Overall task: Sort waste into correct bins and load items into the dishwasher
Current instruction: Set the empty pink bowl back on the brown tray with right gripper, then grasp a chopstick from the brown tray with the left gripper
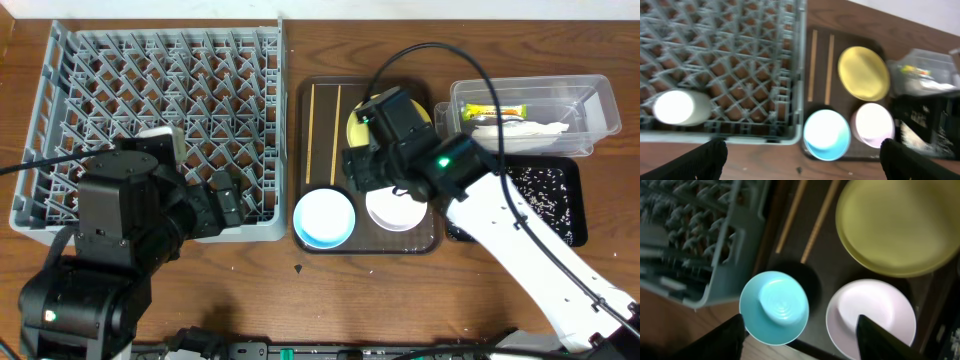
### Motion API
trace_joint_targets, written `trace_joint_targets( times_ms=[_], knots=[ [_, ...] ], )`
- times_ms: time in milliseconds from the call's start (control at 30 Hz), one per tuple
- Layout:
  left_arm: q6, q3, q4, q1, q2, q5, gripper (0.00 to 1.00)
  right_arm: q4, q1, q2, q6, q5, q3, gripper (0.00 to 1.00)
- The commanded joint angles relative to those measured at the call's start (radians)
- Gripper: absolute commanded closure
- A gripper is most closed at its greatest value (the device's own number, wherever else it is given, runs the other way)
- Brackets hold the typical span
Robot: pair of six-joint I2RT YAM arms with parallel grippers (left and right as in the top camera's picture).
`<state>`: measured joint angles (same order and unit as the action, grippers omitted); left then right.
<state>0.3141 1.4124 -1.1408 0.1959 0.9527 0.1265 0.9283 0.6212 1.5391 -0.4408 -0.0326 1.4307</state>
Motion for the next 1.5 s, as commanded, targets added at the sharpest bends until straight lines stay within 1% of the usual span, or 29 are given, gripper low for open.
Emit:
trace_joint_targets(
  times_ms=[0, 33, 100, 133, 167, 200, 233, 267, 367, 467, 500, 533, 567, 633, 667, 700, 867, 900, 967, 1033, 1167, 1267, 1300, 1333, 1467],
  knots=[
    [0.006, 0.005, 0.014, 0.019, 0.071, 0.113, 0.02, 0.006, -0.121, 0.002, -0.138, -0.056, 0.009, 0.28],
    [0.005, 0.005, 0.018, 0.048, 0.126, 0.109, 0.02, 0.012, -0.193, -0.001, -0.142, -0.123, 0.009, 0.27],
    [-0.020, 0.006, 0.048, 0.137, 0.270, 0.098, 0.00, 0.047, -0.302, -0.003, -0.119, -0.198, 0.009, 0.26],
    [-0.021, 0.006, 0.055, 0.167, 0.316, 0.084, 0.02, 0.062, -0.329, -0.003, -0.100, -0.213, 0.009, 0.27],
    [-0.022, 0.006, 0.064, 0.218, 0.399, 0.046, 0.03, 0.088, -0.364, -0.003, -0.075, -0.215, 0.009, 0.26],
    [-0.021, 0.008, 0.074, 0.261, 0.474, -0.004, 0.06, 0.114, -0.389, -0.003, -0.043, -0.211, 0.009, 0.26],
    [-0.021, 0.008, 0.100, 0.291, 0.541, -0.040, 0.06, 0.133, -0.404, -0.003, -0.031, -0.208, 0.009, 0.26],
    [-0.021, 0.008, 0.115, 0.301, 0.569, -0.045, 0.06, 0.159, -0.423, -0.003, -0.018, -0.207, 0.009, 0.26],
    [-0.014, 0.008, 0.317, 0.330, 0.717, -0.024, 0.06, 0.194, -0.463, -0.003, 0.032, -0.203, 0.008, 0.26],
    [-0.074, 0.008, 0.443, 0.339, 0.805, -0.024, 0.06, 0.192, -0.469, -0.003, 0.034, -0.203, 0.008, 0.25],
    [-0.074, 0.008, 0.472, 0.339, 0.837, -0.023, 0.07, 0.191, -0.468, -0.003, 0.034, -0.204, 0.008, 0.25],
    [-0.074, 0.008, 0.492, 0.338, 0.864, -0.026, 0.09, 0.191, -0.465, -0.003, 0.034, -0.204, 0.008, 0.25],
    [-0.074, 0.008, 0.511, 0.338, 0.905, -0.044, 0.16, 0.191, -0.461, -0.003, 0.035, -0.204, 0.007, 0.25],
    [-0.074, 0.008, 0.533, 0.338, 0.961, -0.073, 0.29, 0.191, -0.456, -0.003, 0.035, -0.203, 0.007, 0.25],
    [-0.073, 0.008, 0.546, 0.338, 0.988, -0.087, 0.33, 0.190, -0.454, -0.003, 0.035, -0.202, 0.006, 0.25],
    [-0.073, 0.008, 0.561, 0.338, 1.015, -0.088, 0.34, 0.190, -0.454, -0.003, 0.035, -0.197, 0.005, 0.24],
    [-0.074, 0.008, 0.619, 0.338, 1.089, -0.131, 0.47, 0.190, -0.452, -0.003, 0.034, -0.192, -0.015, 0.24],
    [-0.074, 0.008, 0.639, 0.338, 1.107, -0.133, 0.53, 0.190, -0.450, -0.003, 0.034, -0.192, -0.021, 0.24],
    [-0.074, 0.008, 0.673, 0.338, 1.142, -0.136, 0.59, 0.189, -0.450, -0.003, 0.035, -0.192, -0.030, 0.24],
    [-0.074, 0.008, 0.682, 0.338, 1.168, -0.140, 0.65, 0.190, -0.450, -0.003, 0.035, -0.192, -0.032, 0.25],
    [-0.072, 0.008, 0.677, 0.340, 1.229, -0.138, 0.74, 0.190, -0.450, -0.003, 0.034, -0.192, -0.032, 0.25],
    [-0.069, 0.008, 0.661, 0.340, 1.226, -0.138, 0.81, 0.189, -0.450, -0.003, 0.034, -0.192, -0.032, 0.25],
    [-0.069, 0.012, 0.648, 0.340, 1.211, -0.139, 0.81, 0.190, -0.450, -0.003, 0.034, -0.192, -0.032, 0.25],
    [-0.069, 0.016, 0.639, 0.338, 1.199, -0.139, 0.85, 0.189, -0.450, -0.003, 0.034, -0.192, -0.032, 0.25],
    [-0.069, 0.040, 0.610, 0.325, 1.097, -0.139, 0.90, 0.189, -0.450, -0.003, 0.034, -0.192, -0.032, 0.25]
  ],
)
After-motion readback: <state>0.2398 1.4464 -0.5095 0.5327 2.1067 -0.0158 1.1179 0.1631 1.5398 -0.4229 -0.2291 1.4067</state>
